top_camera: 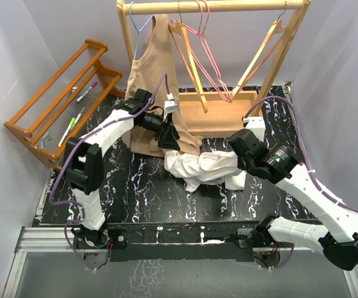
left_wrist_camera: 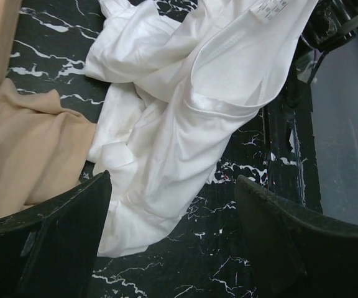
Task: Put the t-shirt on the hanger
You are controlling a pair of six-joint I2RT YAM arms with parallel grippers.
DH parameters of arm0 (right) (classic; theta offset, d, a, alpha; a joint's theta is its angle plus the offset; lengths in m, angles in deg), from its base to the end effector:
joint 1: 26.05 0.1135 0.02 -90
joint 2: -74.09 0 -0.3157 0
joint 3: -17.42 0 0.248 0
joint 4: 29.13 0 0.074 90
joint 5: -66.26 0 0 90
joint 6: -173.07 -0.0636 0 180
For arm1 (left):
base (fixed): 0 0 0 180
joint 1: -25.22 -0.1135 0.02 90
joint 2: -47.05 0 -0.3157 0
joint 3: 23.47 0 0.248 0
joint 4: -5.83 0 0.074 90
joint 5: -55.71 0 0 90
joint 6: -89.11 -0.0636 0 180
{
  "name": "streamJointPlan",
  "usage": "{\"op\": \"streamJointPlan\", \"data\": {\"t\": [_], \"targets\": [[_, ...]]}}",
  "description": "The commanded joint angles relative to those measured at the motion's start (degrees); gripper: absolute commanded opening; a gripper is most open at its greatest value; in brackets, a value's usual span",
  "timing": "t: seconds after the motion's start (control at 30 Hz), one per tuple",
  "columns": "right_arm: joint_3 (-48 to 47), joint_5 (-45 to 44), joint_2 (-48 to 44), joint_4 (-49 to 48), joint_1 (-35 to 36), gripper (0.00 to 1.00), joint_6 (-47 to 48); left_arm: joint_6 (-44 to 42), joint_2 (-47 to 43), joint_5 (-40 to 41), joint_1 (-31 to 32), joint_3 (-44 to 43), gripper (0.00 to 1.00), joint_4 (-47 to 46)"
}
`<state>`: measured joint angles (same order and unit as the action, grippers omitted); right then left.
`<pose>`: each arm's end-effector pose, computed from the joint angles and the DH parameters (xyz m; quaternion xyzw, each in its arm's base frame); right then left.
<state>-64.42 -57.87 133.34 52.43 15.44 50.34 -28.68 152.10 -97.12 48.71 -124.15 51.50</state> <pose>0.1381 0.0745 0.3716 0.0079 0.9244 -0.0712 0.3745 0.3585 -0.2175 0.3205 0.5076 0.6460 -0.4786 0.3098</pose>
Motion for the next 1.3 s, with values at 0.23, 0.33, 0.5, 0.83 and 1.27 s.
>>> {"op": "streamJointPlan", "data": {"t": [0.23,0.33,0.5,0.83,1.27], "targets": [[-2.0,0.0,-1.0,-0.4,-0.2,0.08,-0.8,-5.4,4.7,-0.8,6.0,-0.4,0.76,-2.5],[-2.0,0.2,-1.3,-0.4,-0.2,0.08,-0.7,-2.7,3.1,2.5,7.9,3.3,0.76,-8.4],[-2.0,0.4,-2.1,-0.5,-0.2,0.08,-0.5,0.6,2.1,7.7,9.3,8.0,0.76,-17.5],[-1.9,1.0,-2.5,-0.6,-0.2,0.08,-0.2,1.7,4.2,7.6,9.3,6.6,0.75,-19.8],[-2.1,1.5,-3.7,-0.2,-0.2,0.08,-0.3,-7.3,7.6,2.7,11.2,4.3,0.65,-8.0]]}}
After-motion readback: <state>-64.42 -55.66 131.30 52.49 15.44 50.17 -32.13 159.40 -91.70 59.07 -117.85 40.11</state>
